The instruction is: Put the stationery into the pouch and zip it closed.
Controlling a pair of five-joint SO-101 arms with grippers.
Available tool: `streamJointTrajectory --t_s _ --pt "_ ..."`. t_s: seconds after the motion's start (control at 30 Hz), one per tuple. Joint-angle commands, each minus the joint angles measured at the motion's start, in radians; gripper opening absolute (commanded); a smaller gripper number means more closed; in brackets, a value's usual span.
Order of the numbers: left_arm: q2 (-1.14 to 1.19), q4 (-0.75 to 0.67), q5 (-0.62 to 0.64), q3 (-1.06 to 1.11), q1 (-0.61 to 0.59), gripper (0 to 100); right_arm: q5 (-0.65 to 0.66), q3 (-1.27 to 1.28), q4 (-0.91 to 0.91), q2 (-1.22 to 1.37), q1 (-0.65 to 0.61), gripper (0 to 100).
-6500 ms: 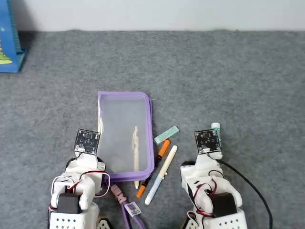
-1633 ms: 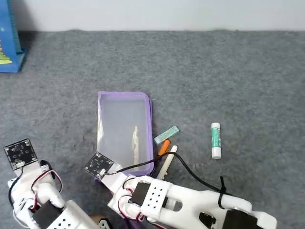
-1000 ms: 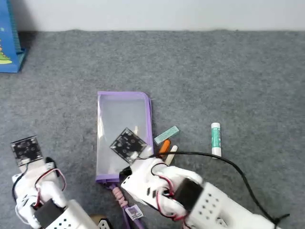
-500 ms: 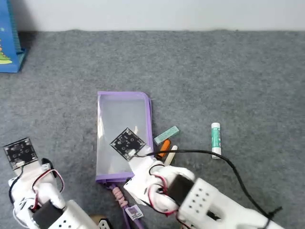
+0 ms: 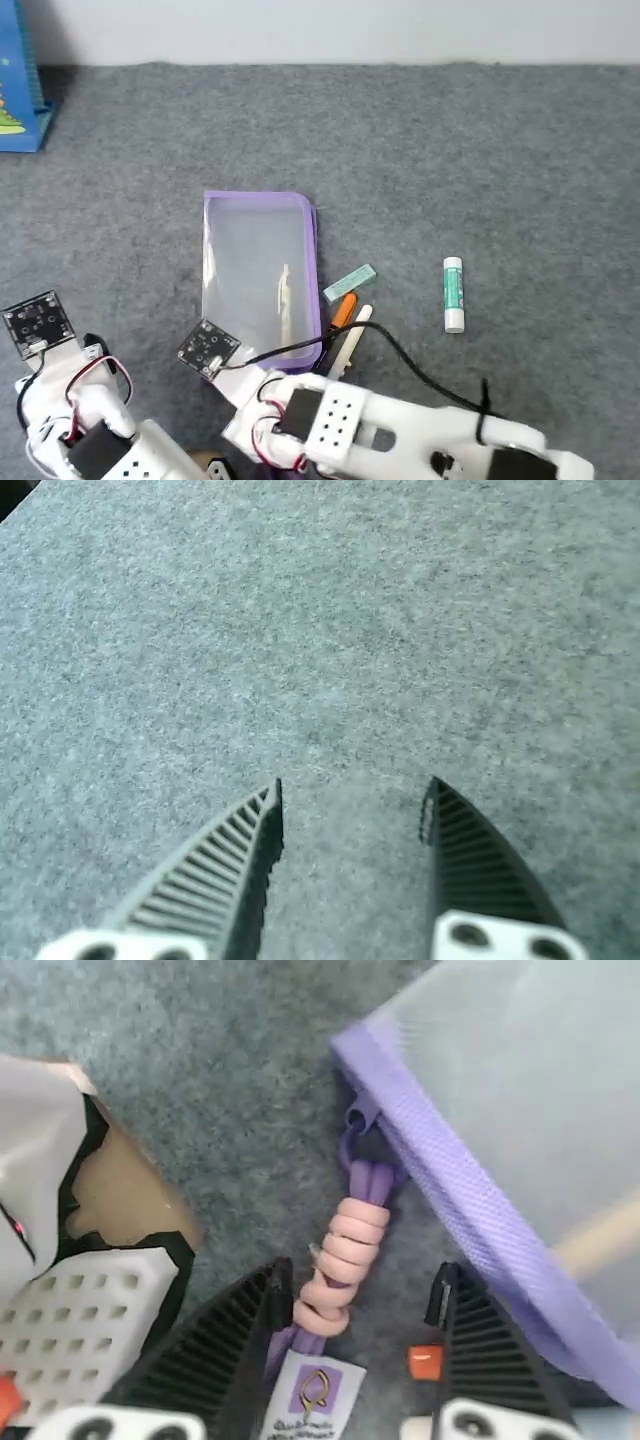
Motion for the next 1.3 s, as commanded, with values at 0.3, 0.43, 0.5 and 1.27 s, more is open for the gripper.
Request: streamJointTrajectory --t_s 0.3,0.43,0.5,1.27 --pt "0.006 0.003 0.009 -0.033 -0.006 22 -0.005 -0.046 -0.079 0.143 0.021 1.5" --pt "0.006 0.002 0.009 -0.025 -0.006 22 0.043 -0.044 -0.03 0.093 0.081 0.9" --pt "0.006 0.002 0.006 -0.022 -0.003 22 0.064 -0.044 0.002 0.039 0.094 1.0" --pt "0.006 0.072 0.012 -0.11 0.505 33 0.15 -0.038 0.165 -0.475 0.389 0.8"
